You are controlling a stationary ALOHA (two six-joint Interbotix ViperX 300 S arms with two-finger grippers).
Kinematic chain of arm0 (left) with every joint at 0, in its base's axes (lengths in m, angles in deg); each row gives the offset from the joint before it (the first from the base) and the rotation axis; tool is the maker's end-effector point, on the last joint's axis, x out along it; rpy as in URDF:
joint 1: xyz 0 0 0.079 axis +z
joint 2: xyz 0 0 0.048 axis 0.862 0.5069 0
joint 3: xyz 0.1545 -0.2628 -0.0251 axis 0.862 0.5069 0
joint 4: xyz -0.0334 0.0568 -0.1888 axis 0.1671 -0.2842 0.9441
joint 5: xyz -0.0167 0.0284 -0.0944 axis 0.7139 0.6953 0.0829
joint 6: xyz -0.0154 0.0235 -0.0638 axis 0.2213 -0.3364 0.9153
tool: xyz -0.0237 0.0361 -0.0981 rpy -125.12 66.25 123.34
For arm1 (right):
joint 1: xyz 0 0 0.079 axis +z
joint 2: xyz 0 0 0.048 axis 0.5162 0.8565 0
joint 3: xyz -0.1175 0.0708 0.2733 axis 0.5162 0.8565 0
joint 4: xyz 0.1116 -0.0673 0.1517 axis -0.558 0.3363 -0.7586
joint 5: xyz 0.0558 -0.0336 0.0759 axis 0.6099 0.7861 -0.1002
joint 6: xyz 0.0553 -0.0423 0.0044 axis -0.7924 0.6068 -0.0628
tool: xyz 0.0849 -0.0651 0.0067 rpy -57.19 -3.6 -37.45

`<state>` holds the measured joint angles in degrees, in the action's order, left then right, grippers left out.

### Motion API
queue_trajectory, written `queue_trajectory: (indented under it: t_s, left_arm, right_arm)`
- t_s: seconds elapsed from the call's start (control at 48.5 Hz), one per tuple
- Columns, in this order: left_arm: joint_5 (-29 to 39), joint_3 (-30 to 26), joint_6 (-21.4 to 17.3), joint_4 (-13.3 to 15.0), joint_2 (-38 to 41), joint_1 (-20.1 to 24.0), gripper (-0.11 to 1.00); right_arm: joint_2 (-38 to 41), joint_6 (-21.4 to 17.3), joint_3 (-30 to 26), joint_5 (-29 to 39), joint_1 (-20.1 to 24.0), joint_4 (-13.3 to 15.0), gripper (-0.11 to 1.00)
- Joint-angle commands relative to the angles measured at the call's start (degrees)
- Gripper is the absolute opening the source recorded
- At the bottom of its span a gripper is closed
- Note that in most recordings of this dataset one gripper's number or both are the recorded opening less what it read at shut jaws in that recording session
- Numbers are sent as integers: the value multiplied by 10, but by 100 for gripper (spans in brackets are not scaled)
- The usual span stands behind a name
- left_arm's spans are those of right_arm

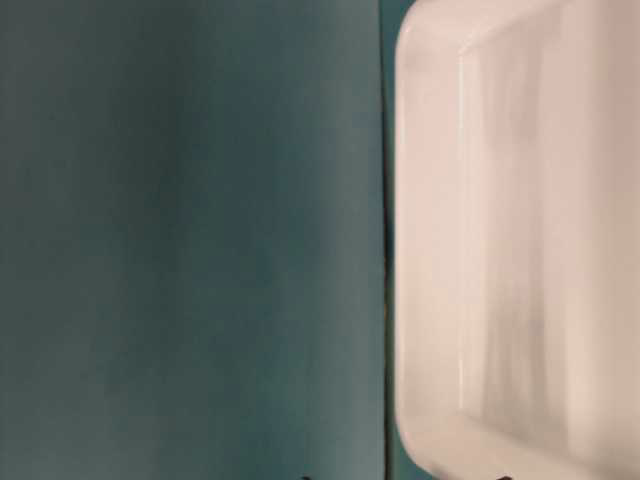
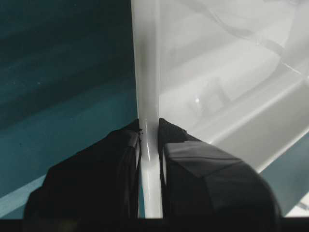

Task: Lift the white case with both hands.
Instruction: 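Open both grippers and pull them outward off the tray rims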

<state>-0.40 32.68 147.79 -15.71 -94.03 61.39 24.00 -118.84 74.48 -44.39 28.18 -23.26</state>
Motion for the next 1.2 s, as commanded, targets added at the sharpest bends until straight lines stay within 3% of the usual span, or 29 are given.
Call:
queue_trajectory:
  t_s: [0.0, 0.557, 0.68, 0.783, 0.907, 1.051, 1.093, 1.175]
  left_arm:
    - [6, 14, -2, -2, 21, -1, 6]
    - [7, 16, -2, -2, 35, 10, 6]
    - [7, 10, -1, -2, 35, 10, 11]
    - [9, 3, -1, -2, 35, 11, 24]
    - [8, -3, -2, -2, 33, 8, 59]
    - [7, -7, -5, -1, 28, 4, 94]
    - [7, -7, -6, -2, 25, 4, 98]
    - [7, -5, -11, -2, 13, 3, 96]
  right_arm:
    - [21, 3, 8, 6, -2, 0, 10]
    - [33, -2, -4, 54, -7, -5, 11]
    - [35, -2, -14, 55, -9, -6, 28]
    - [35, -2, -18, 55, -9, -5, 56]
    - [33, -2, -25, 55, -9, -5, 85]
    - [14, -2, -30, 55, -11, -5, 86]
    - [2, -2, -28, 56, -13, -5, 87]
    - [-23, -2, -29, 63, -17, -5, 87]
